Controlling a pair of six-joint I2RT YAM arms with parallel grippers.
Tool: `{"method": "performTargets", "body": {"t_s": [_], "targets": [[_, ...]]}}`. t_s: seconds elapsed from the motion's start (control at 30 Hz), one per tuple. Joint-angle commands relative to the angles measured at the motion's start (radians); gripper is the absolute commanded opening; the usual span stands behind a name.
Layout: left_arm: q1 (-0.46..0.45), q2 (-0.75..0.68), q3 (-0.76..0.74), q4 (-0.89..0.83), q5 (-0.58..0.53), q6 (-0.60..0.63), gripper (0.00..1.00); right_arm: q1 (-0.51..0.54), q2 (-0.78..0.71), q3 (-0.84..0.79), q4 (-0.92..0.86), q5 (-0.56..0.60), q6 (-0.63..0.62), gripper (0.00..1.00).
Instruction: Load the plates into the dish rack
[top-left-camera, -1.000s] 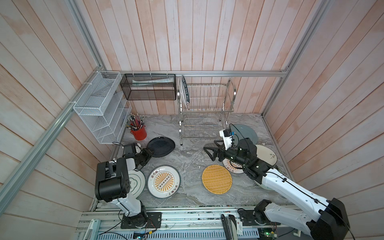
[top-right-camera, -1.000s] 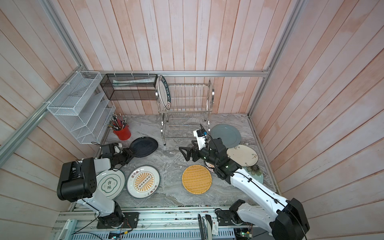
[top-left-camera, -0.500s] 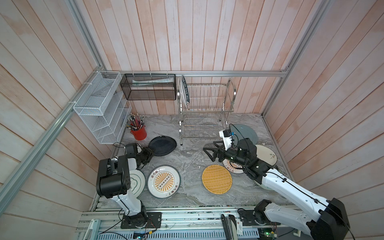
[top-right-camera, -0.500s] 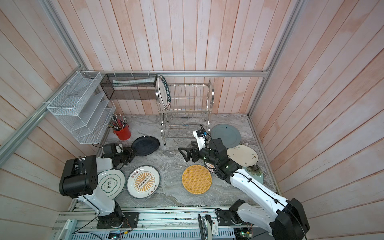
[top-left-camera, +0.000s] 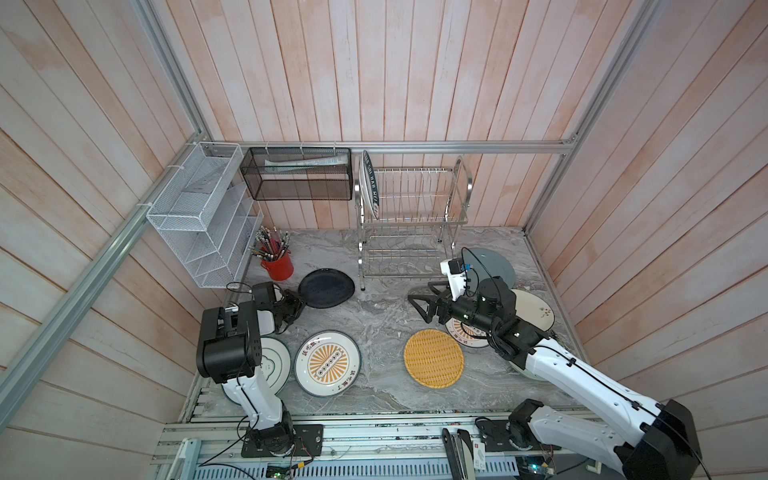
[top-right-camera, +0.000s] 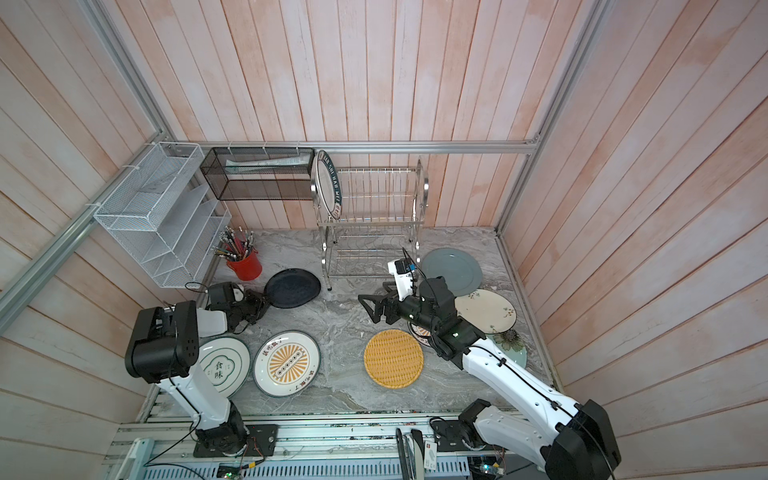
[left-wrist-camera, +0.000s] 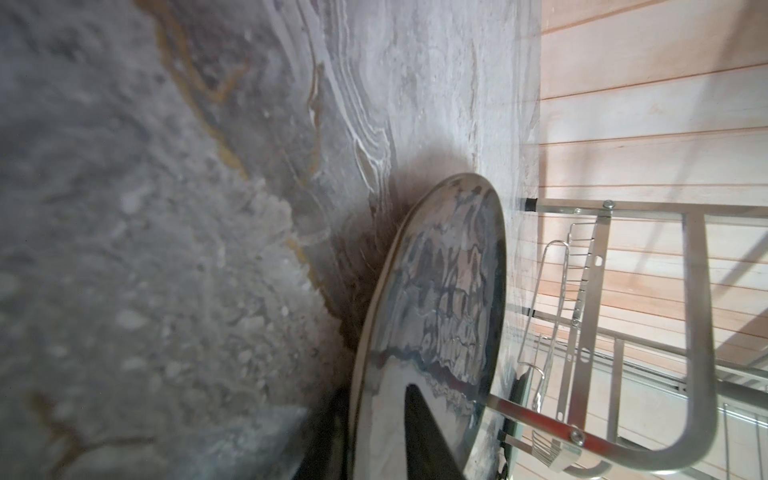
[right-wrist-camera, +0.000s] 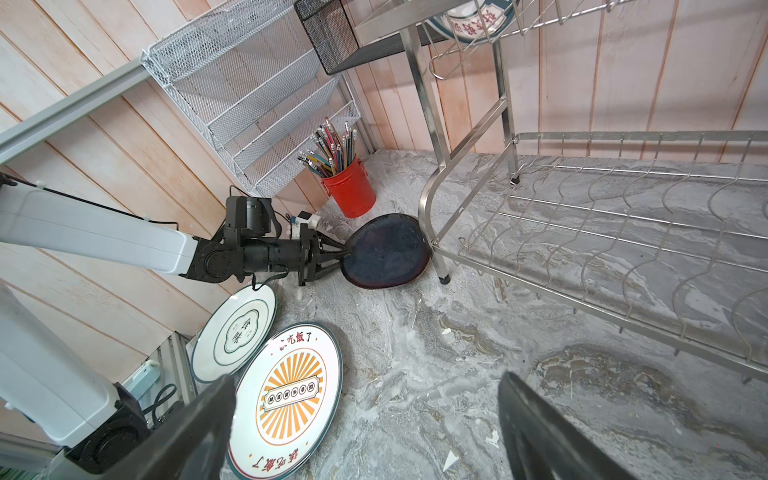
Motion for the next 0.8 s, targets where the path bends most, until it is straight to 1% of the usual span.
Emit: {"method": "performTargets", "body": {"t_s": [0.0, 0.1, 0.2, 0.3, 0.47, 0.63, 0.77], "targets": [[0.003, 0.065, 0.013, -0.121, -0.074, 0.034, 0.13, -0.005, -0.031, 0.003, -0.022, 0.002, 0.013, 0.98], [0.003, 0.071, 0.014, -0.073, -0.043, 0.042, 0.0, -0.005, -0.041, -0.002, -0.029, 0.017, 0.015, 0.98], [0.004, 0.018, 0.001, -0.041, -0.012, 0.047, 0.0, -0.006, -0.043, -0.002, -0.039, 0.029, 0.015, 0.98], [0.012, -0.072, -0.002, -0.078, 0.015, 0.054, 0.0, -0.006, -0.043, -0.003, -0.036, 0.034, 0.018, 0.98], [0.036, -0.229, -0.041, -0.118, 0.053, 0.018, 0.0, -0.005, -0.022, -0.006, 0.002, 0.062, 0.012, 0.98], [0.062, -0.37, -0.066, -0.194, 0.046, 0.013, 0.0, -0.005, 0.008, -0.013, 0.097, 0.079, -0.001, 0.98], [0.102, -0.452, -0.082, -0.236, 0.07, 0.015, 0.0, 0.0, 0.034, -0.03, 0.186, 0.085, -0.049, 0.98]]}}
